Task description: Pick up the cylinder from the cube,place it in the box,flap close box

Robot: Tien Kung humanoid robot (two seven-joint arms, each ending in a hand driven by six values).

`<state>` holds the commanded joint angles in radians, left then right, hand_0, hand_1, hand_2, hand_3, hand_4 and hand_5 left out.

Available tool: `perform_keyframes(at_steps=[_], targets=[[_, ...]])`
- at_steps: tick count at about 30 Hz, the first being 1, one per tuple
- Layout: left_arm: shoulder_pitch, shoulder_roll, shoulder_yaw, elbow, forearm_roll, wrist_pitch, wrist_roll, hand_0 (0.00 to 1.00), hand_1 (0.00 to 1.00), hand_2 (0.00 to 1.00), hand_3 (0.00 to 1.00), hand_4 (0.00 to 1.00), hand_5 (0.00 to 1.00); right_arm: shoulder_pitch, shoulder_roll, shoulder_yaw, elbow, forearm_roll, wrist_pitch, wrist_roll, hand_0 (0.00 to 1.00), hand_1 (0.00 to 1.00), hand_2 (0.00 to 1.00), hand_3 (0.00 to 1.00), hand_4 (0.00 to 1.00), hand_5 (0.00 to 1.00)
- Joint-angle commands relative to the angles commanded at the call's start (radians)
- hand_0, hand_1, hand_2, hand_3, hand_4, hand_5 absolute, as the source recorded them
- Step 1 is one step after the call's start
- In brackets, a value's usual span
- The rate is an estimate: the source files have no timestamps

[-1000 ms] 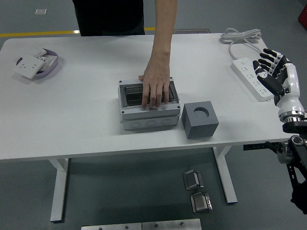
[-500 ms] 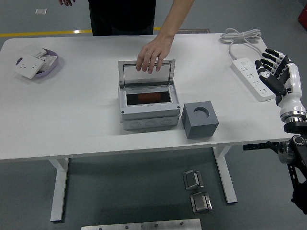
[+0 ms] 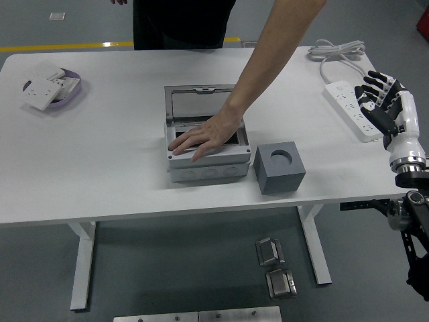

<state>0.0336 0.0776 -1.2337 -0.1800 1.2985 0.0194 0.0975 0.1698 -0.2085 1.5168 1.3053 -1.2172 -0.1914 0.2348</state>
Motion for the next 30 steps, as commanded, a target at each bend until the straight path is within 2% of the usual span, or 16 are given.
perform_keyframes(at_steps=[30], targets=[[0.002, -0.004, 0.003, 0.000, -0.003, -0.001, 0.002, 0.585, 0.618, 0.568, 0.608, 0.649, 0.278, -0.007, -0.001, 0.013, -0.006, -0.008, -0.010, -0.013, 0.772, 0.727, 0.741, 0.700, 0.765, 0.237]])
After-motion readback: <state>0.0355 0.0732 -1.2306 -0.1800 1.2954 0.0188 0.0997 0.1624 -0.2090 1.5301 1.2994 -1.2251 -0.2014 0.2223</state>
